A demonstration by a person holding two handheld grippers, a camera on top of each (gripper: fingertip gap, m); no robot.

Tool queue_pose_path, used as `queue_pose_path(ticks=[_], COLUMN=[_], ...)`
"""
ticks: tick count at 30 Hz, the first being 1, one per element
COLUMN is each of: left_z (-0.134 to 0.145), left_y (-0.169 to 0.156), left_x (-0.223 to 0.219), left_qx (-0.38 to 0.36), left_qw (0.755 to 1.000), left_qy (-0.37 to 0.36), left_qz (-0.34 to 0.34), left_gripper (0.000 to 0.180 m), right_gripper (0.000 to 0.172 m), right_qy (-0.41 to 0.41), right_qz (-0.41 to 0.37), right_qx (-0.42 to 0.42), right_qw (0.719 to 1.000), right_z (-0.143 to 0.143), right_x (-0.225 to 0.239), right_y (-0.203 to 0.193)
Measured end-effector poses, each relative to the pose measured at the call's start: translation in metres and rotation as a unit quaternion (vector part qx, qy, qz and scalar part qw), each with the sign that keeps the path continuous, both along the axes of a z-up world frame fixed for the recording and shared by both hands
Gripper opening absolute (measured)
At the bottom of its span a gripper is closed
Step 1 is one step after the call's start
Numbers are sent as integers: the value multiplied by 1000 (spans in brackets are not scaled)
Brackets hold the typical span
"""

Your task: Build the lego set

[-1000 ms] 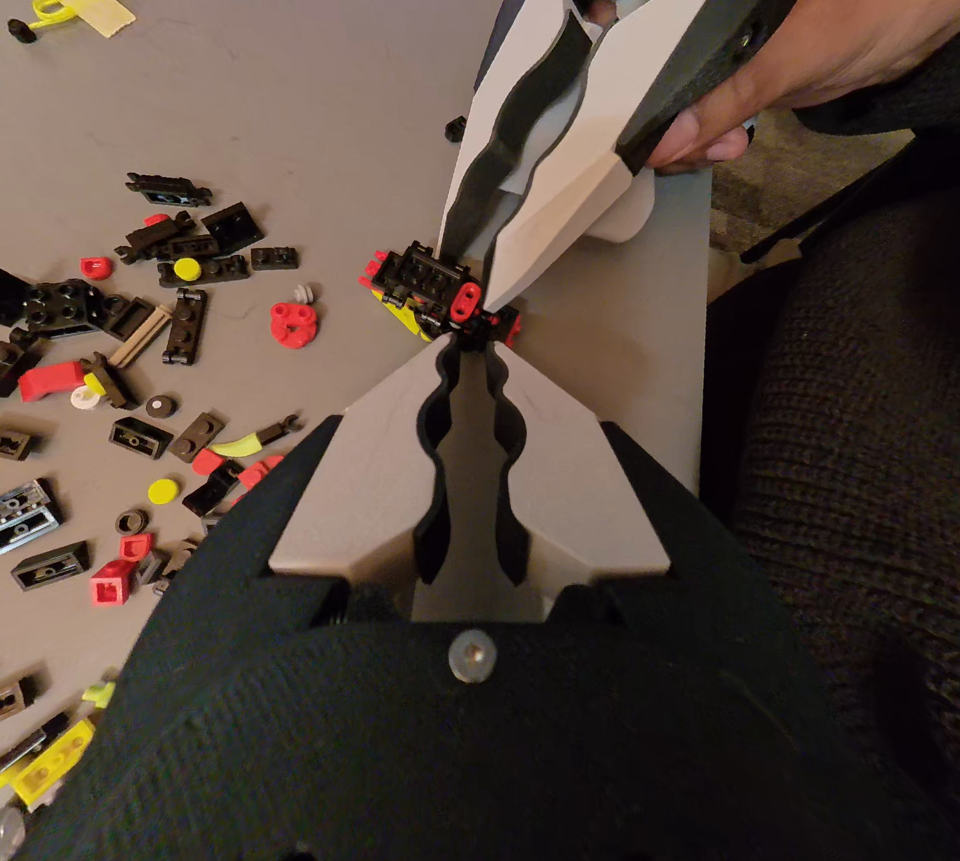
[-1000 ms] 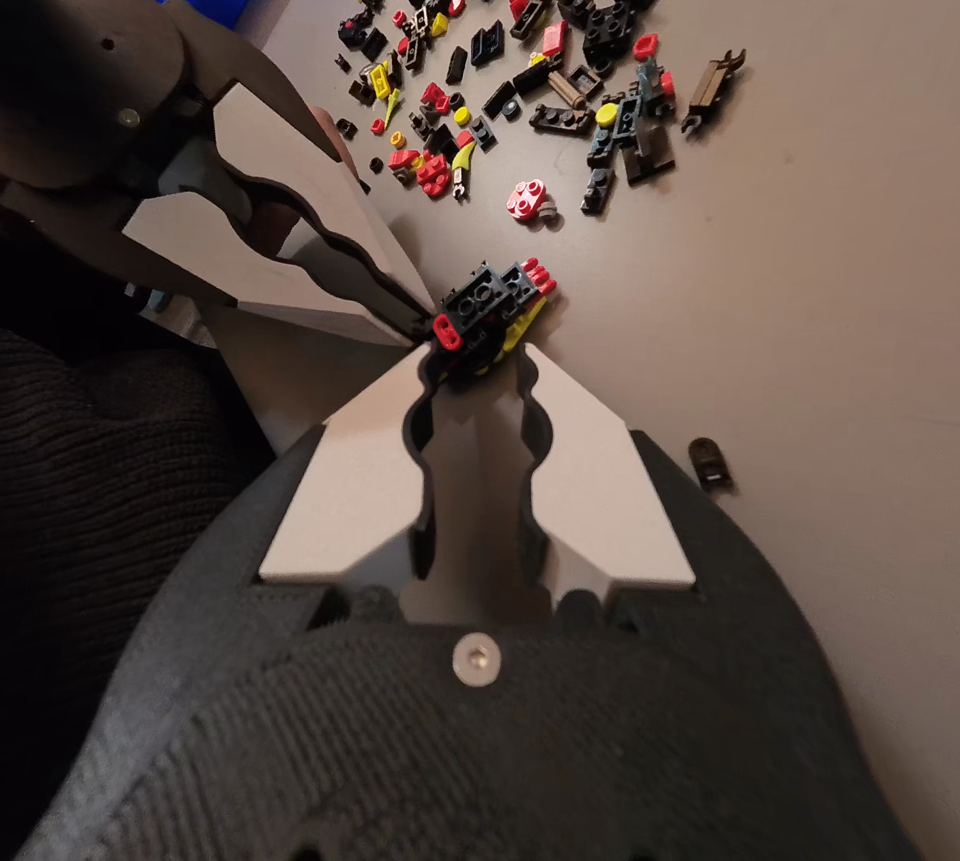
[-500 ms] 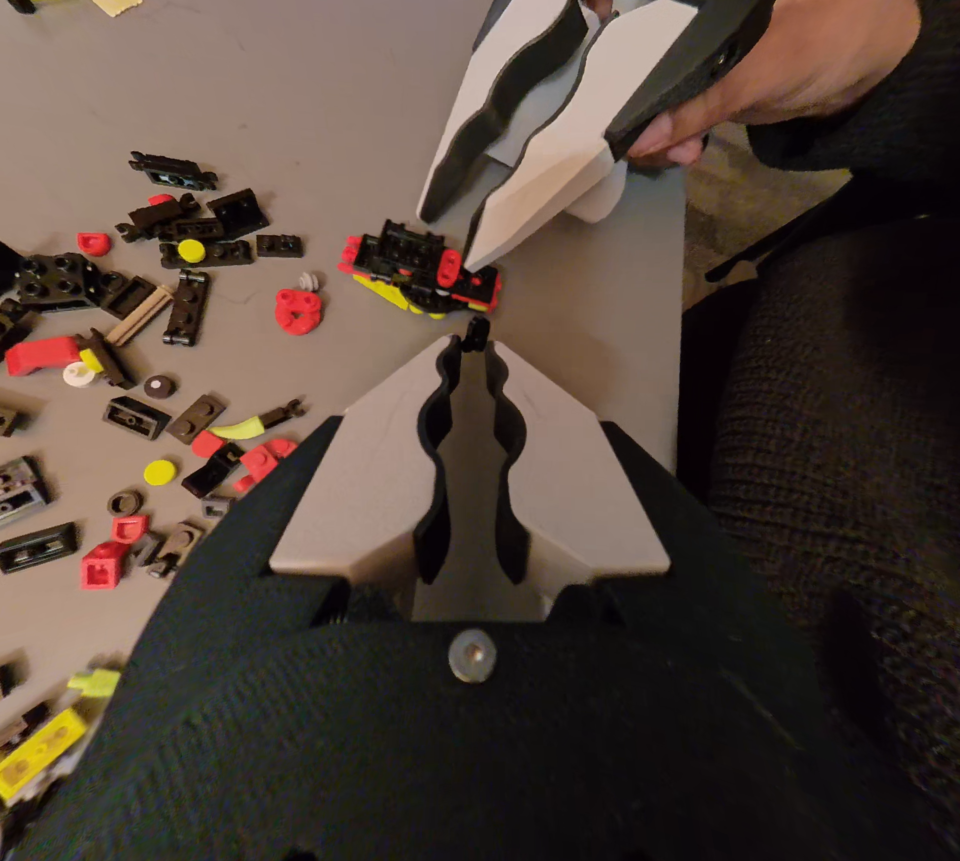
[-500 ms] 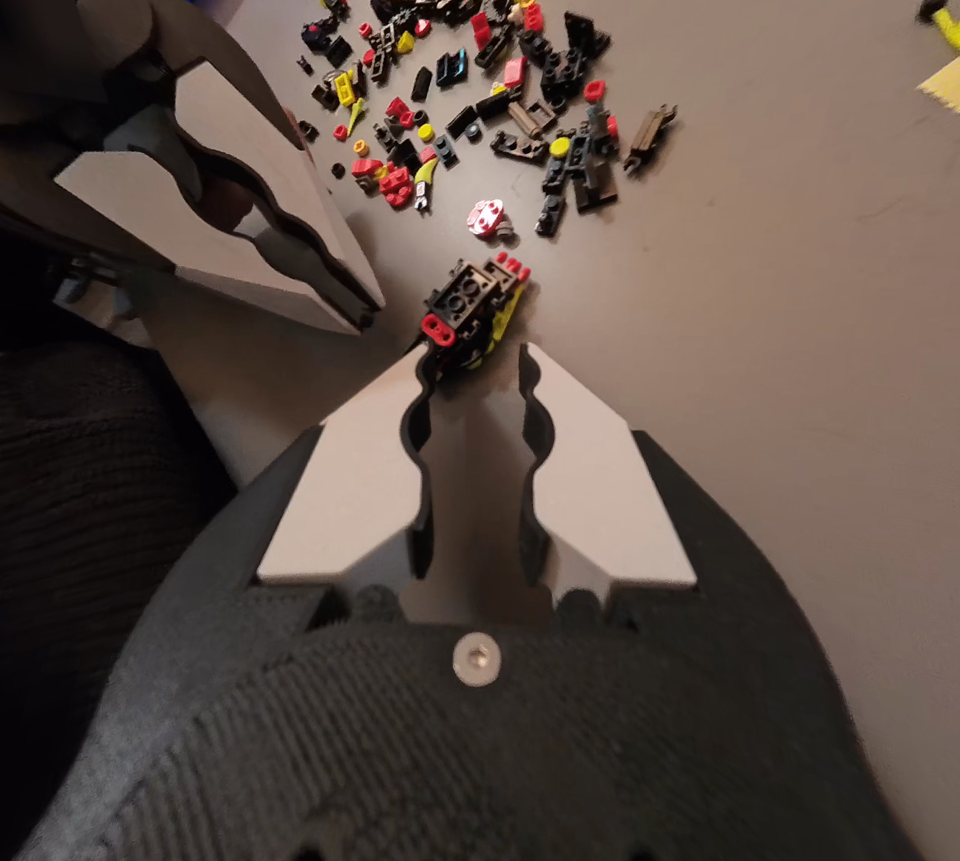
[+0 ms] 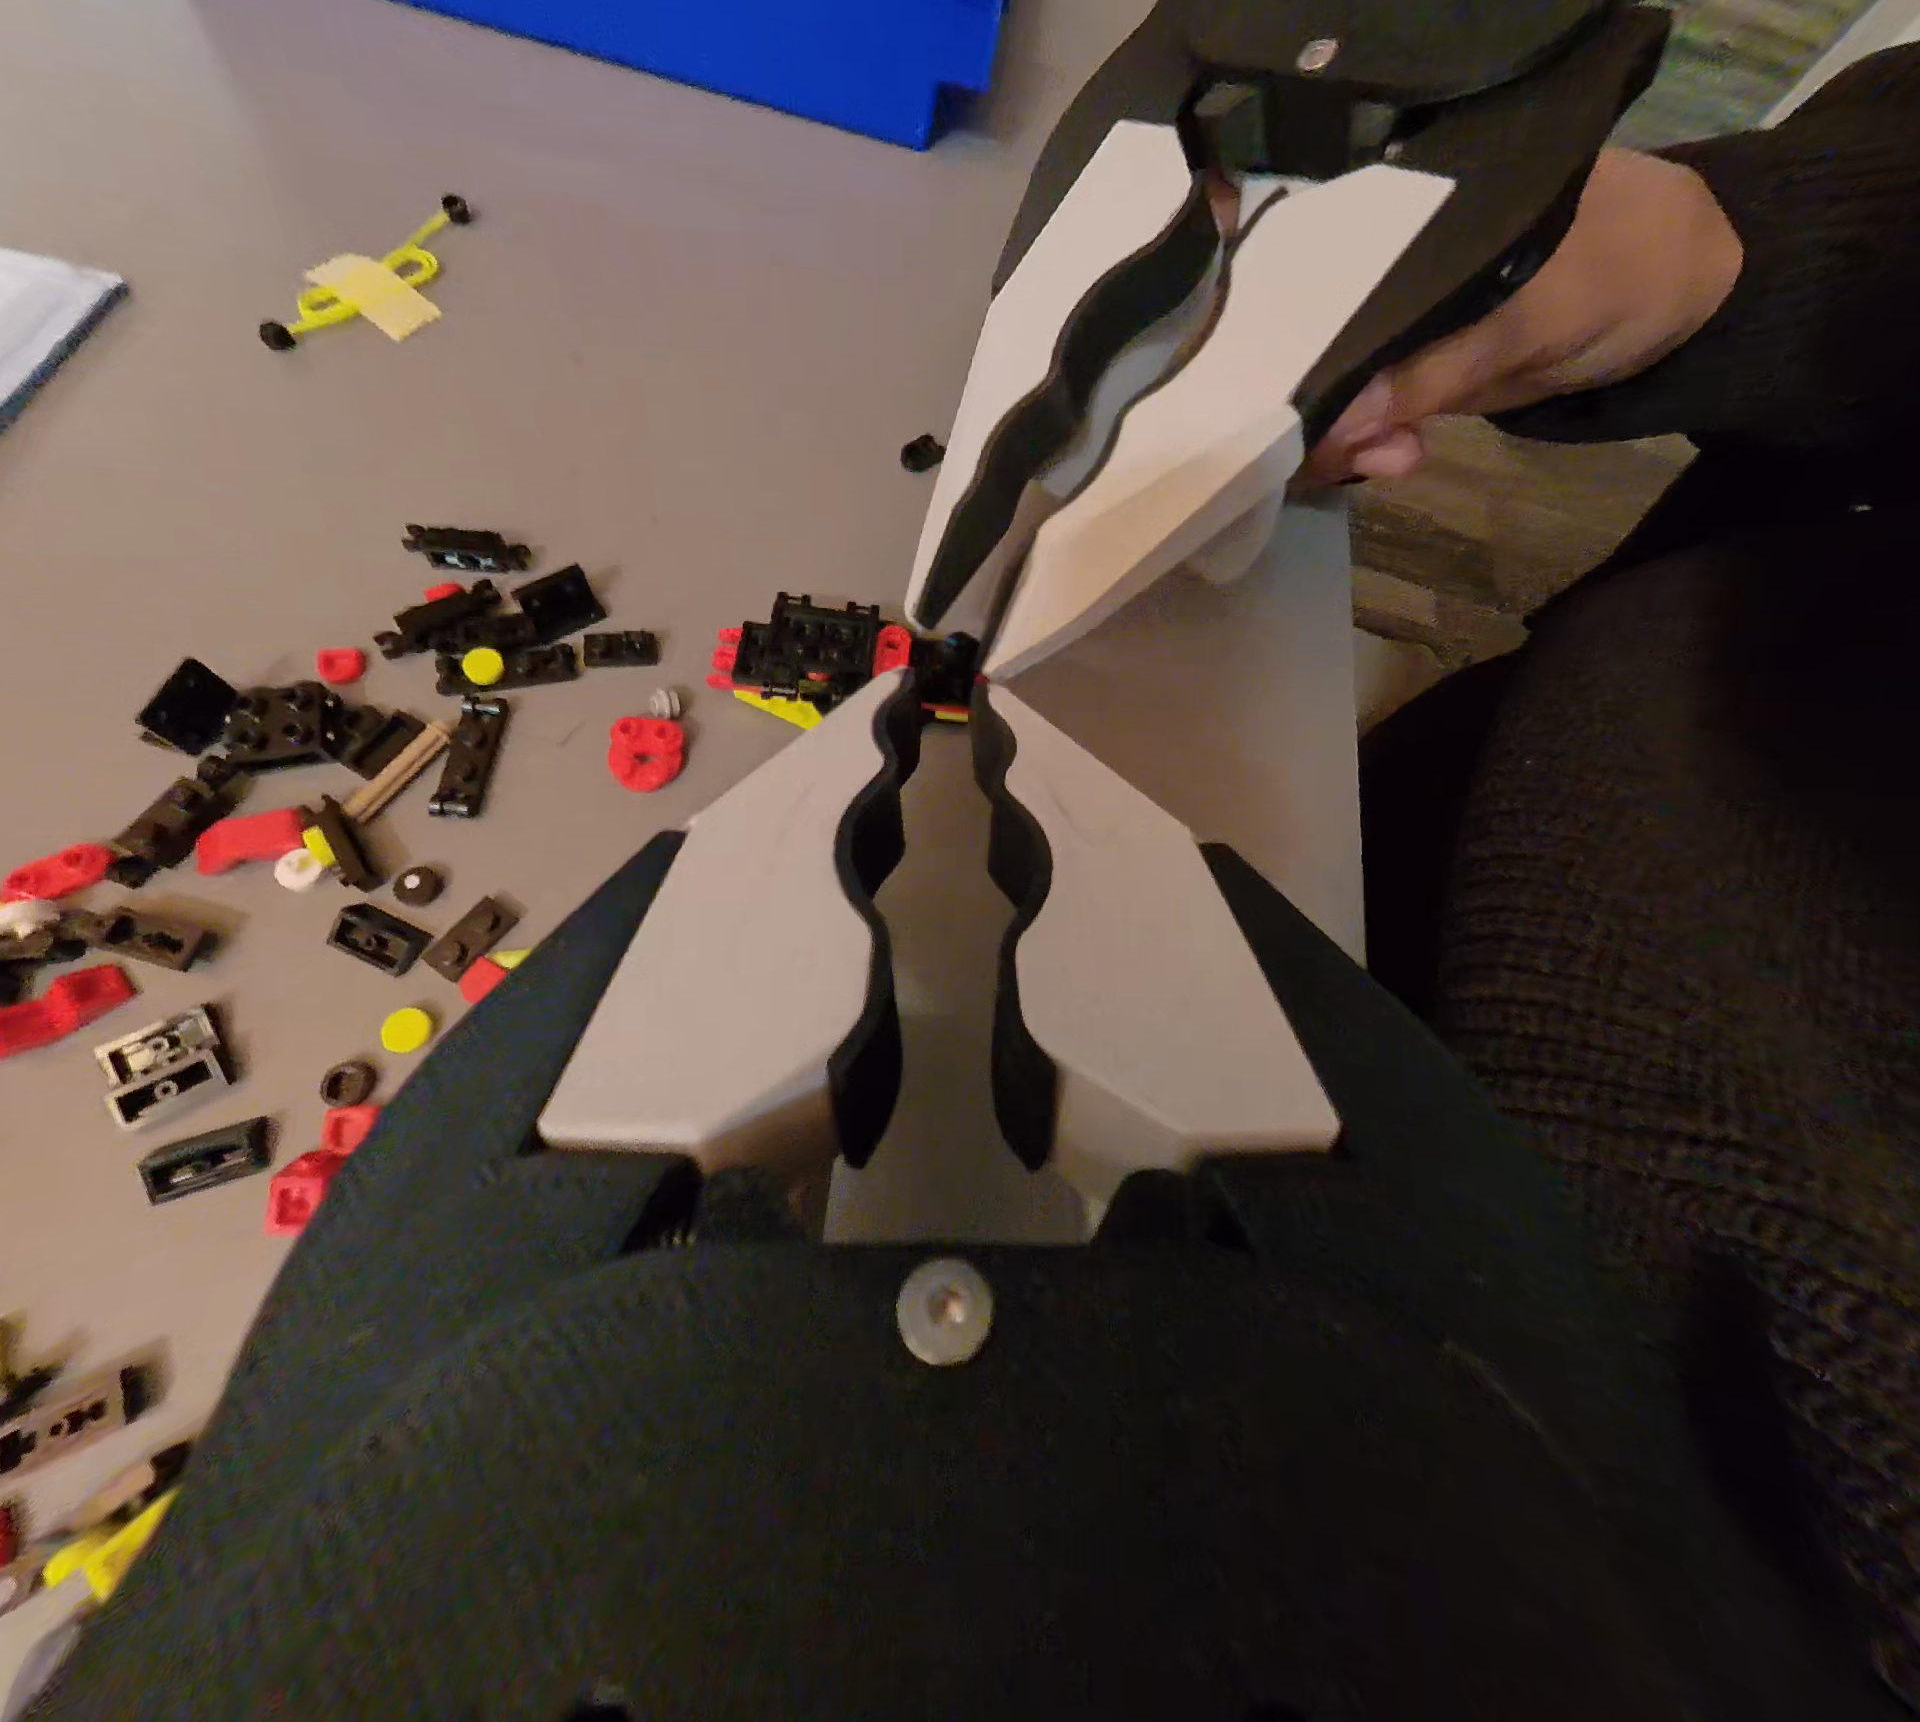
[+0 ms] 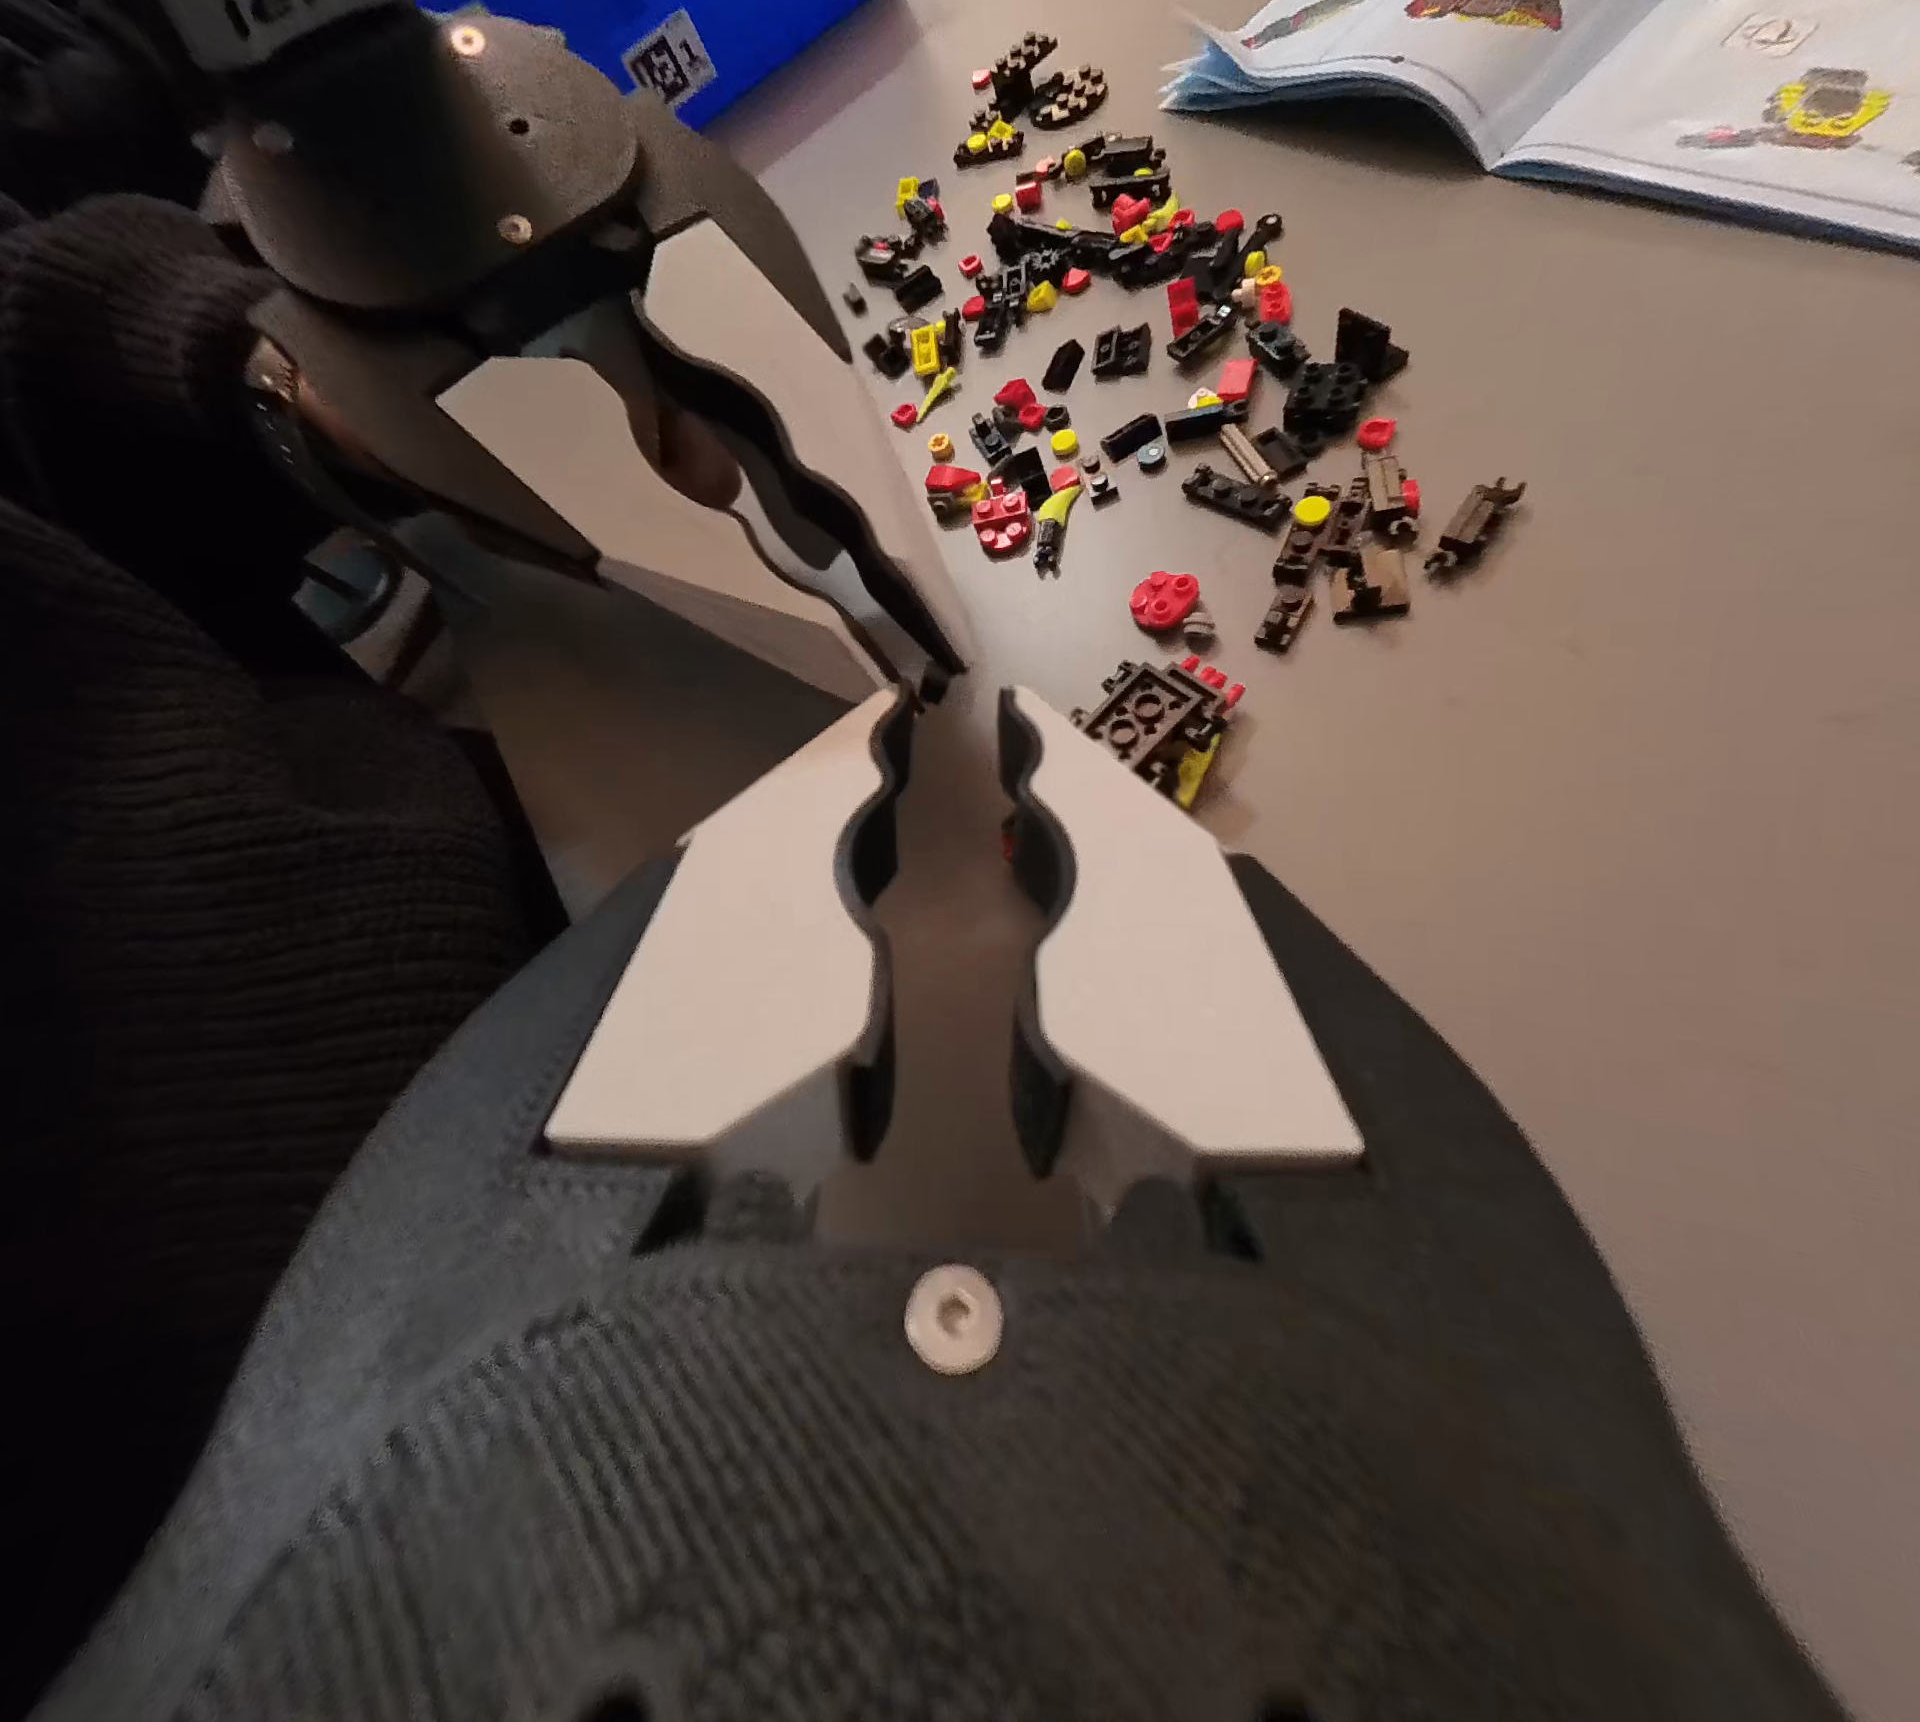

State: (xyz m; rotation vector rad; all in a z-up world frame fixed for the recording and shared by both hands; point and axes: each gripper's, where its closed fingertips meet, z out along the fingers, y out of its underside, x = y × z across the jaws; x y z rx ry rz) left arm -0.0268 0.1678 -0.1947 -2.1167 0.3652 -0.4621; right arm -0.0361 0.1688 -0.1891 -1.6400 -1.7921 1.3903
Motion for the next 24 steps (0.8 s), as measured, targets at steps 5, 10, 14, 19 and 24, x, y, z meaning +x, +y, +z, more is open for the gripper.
queue_pose_path(ticks=[5,10,14,19,24], left_z=[5,1,1,-10,-15], left_y=[1,-5,-11,-15,-14], left_x=[3,5,7,3,2], left_qx=[19,18,19,-12,-21], left_qw=[1000,999,998,997,998], left_qy=[-11,10,7,12,15], left_qz=[-10,-41,-65,-69,-64], left_gripper=[6,6,6,3,2], right_gripper=[4,3,3,3,3], right_qy=[19,43,58,-71,-164], right_qz=[14,36,79,165,155], right_qx=[-32,-9,28,20,-44], right_qw=[999,998,995,984,973], right_z=[9,16,17,-25,-48], right_x=[1,6,16,44,53], right_y=[-3,-3,-6,-27,-29])
